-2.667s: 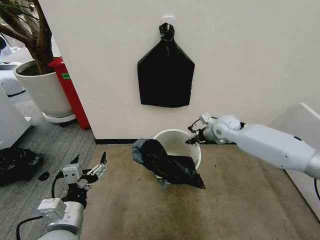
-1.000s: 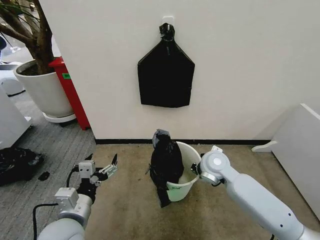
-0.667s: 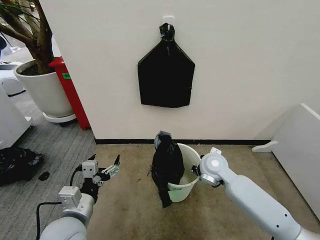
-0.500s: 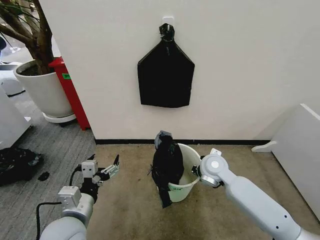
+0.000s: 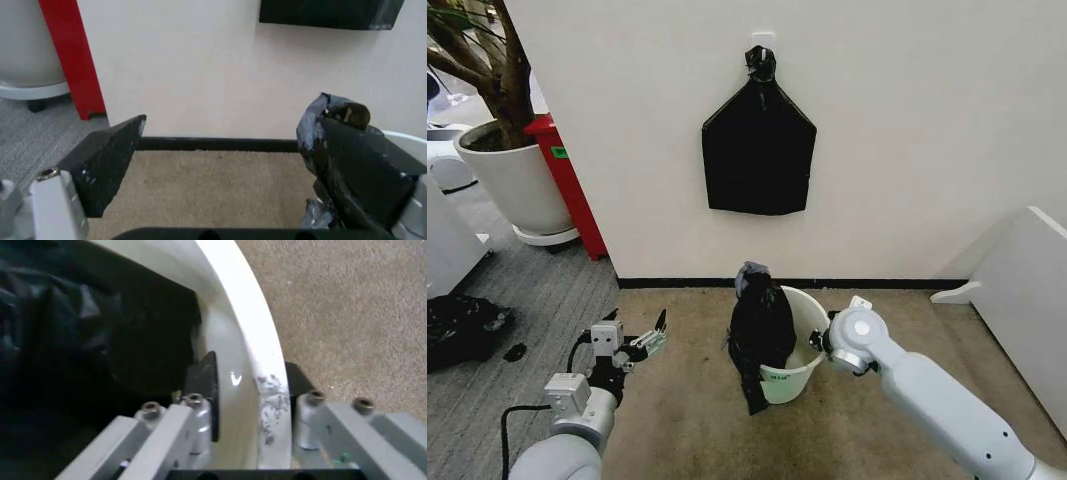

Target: Place the garbage bag over the trash bin.

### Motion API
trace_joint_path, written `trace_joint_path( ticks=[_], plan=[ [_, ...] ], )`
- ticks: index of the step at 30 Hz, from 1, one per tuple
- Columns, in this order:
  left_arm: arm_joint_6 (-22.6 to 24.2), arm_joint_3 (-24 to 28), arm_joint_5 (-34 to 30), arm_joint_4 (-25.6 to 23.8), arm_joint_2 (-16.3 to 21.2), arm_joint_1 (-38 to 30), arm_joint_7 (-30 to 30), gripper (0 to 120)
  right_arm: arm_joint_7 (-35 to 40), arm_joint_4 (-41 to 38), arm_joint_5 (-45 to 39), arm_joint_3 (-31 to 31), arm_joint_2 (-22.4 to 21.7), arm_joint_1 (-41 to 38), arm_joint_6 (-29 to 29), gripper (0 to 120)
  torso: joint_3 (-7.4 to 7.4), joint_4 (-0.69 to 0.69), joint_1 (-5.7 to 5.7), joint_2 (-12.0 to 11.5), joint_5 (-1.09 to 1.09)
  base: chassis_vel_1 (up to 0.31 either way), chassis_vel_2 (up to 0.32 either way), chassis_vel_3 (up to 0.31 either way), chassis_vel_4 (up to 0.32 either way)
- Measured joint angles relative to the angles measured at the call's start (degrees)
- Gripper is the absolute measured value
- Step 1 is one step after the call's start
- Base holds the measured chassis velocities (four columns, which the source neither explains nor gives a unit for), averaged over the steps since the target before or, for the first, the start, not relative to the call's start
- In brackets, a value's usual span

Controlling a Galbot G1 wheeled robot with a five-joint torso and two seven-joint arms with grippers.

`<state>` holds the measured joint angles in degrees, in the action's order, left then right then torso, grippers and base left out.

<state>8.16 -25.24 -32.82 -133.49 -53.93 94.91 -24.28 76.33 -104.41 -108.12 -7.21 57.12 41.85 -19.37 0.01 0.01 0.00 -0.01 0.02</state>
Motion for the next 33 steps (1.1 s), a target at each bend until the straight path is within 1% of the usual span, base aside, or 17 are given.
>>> trace_joint_path(
  ticks=[3,4,6,9,11,15,18,20,22,23,24,25,26,27,28,30,33],
  plan=[
    [-0.02,0.19,0.28,0.03,-0.27,0.14,0.41,100,0.26,-0.91,-0.58,0.74,-0.6,-0.44,0.05,31,0.0,0.0,0.0,0.0,-0.02,0.0,0.0,0.0,0.0],
    [-0.02,0.19,0.28,0.03,-0.27,0.14,0.41,100,0.26,-0.91,-0.58,0.74,-0.6,-0.44,0.05,31,0.0,0.0,0.0,0.0,-0.02,0.0,0.0,0.0,0.0],
    [0.12,0.63,0.21,0.11,0.0,-0.17,0.55,100,0.41,-2.26,-0.91,1.47,-1.35,-0.53,-0.05,40,-0.01,0.01,0.0,0.0,-0.01,0.0,0.0,0.0,0.0],
    [1.32,2.03,-1.41,0.55,1.86,-2.52,0.36,100,0.41,-5.54,-1.25,3.07,-3.0,-0.01,-0.7,54,-0.01,0.0,0.0,0.0,-0.03,0.0,0.0,0.0,0.0],
    [1.49,2.24,-1.69,0.68,2.18,-2.98,0.3,100,0.31,-6.18,-1.24,3.39,-3.31,0.23,-0.87,55,-0.01,0.0,0.0,0.0,-0.02,0.0,0.0,0.0,0.0],
    [3.65,4.69,-5.9,2.42,5.63,-9.16,-0.38,100,-2.14,-10.79,1.22,6.42,-5.12,3.23,-3.09,74,-0.01,-0.01,0.0,0.0,-0.01,0.0,0.0,0.0,0.0],
    [6.01,6.96,-9.76,3.89,7.87,-13.81,-1.28,100,-8.03,-13.93,7.89,8.76,-6.76,6.76,-4.9,85,-0.01,-0.03,0.0,0.0,-0.01,0.0,0.0,0.0,0.0],
    [6.37,7.29,-10.12,4.13,8.13,-14.35,-1.33,100,-8.88,-14.27,9.32,8.94,-6.97,7.19,-5.05,87,-0.01,-0.03,0.0,0.0,-0.01,0.0,0.0,0.0,0.0],
    [8.2,8.92,-11.57,5.62,9.28,-16.73,-1.39,100,-13.98,-16.05,16.78,10.26,-8.15,9.66,-5.19,97,-0.01,-0.02,0.0,0.0,-0.02,0.0,0.0,0.0,0.0],
    [9.25,9.57,-12.2,6.17,9.74,-17.5,-1.36,100,-17.16,-16.9,20.1,11.13,-8.91,11.06,-5.21,99,-0.01,-0.01,0.0,0.0,-0.02,0.0,0.0,0.0,0.0],
    [9.56,9.73,-12.42,6.28,9.85,-17.7,-1.34,100,-18.0,-17.13,21.01,11.36,-9.14,11.44,-5.21,99,-0.01,-0.01,0.0,0.0,-0.02,0.0,0.0,0.0,0.0],
    [11.25,10.47,-13.78,6.64,10.35,-18.72,-1.13,100,-22.74,-18.2,26.05,12.61,-10.64,13.42,-4.93,100,-0.01,-0.01,0.0,0.0,-0.01,0.0,0.0,0.0,0.0],
    [11.25,10.47,-13.78,6.64,10.35,-18.72,-1.13,100,-22.74,-18.2,26.05,12.61,-10.64,13.42,-4.93,100,-0.01,-0.01,0.0,0.0,-0.01,0.0,0.0,0.0,0.0],
    [12.48,10.97,-14.75,6.82,10.6,-19.43,-1.06,100,-25.72,-18.73,29.32,13.18,-11.46,14.57,-3.99,100,-0.02,-0.02,0.0,0.0,-0.02,0.0,0.0,0.0,0.0],
    [14.03,11.56,-15.98,7.09,10.82,-20.44,-1.02,100,-29.88,-19.17,34.72,13.64,-12.25,16.07,-2.09,100,-0.02,-0.02,0.0,0.0,-0.02,0.0,0.0,0.0,0.0],
    [16.23,12.32,-17.98,7.7,10.95,-22.33,-1.01,100,-35.8,-19.26,42.83,13.96,-12.6,17.97,1.43,100,-0.02,-0.01,0.0,0.0,-0.02,0.0,0.0,0.0,0.0],
    [17.75,12.93,-19.65,8.48,10.96,-24.72,-1.27,100,-39.8,-19.16,48.54,14.13,-12.19,19.54,4.24,100,-0.01,0.0,0.0,0.0,-0.02,0.0,0.0,0.0,0.0]
  ],
)
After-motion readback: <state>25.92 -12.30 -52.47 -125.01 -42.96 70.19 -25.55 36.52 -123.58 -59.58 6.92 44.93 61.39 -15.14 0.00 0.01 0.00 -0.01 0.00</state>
